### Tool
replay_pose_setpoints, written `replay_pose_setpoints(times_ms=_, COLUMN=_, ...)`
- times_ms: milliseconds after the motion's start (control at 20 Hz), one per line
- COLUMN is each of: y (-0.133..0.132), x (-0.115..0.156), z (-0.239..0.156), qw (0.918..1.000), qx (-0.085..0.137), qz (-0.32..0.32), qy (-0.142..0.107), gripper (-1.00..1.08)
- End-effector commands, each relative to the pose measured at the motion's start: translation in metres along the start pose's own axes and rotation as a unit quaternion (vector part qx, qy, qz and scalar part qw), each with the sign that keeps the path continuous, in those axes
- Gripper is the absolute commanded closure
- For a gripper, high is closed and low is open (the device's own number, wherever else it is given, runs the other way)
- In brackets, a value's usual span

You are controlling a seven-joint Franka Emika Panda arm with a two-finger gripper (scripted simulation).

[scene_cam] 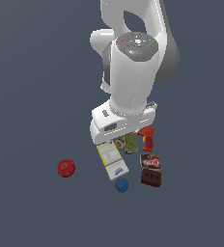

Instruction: Pick up a designated object from a clutter of objects.

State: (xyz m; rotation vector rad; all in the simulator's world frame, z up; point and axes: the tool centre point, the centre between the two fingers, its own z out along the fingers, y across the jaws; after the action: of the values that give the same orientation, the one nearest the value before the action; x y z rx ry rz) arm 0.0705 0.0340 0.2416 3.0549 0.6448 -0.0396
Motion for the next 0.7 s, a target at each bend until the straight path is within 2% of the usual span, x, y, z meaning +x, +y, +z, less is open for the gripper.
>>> replay_pose_setpoints(times_ms=0, y=-0.007, x=0.017, z=0.014, qw=0.9989, qx=-0.002, qz=-0.047, qy=0.0, gripper=-0.92)
replay_pose_setpoints(times_ms=300, y=-0.027, x=0.053, z=0.049, qw=0.9878, qx=-0.005, qz=-0.156, qy=0.001, gripper=-0.92)
replay_pose_setpoints(times_ms=450, y=-0.038, x=0.07, z=0.068, qw=0.978, qx=-0.006, qz=-0.209, qy=0.003, gripper=-0.92)
replay_pose_setpoints(times_ms=650, y=-0.054, x=0.091, z=0.095, qw=0.9606, qx=-0.005, qz=-0.278, qy=0.005, gripper=-0.92)
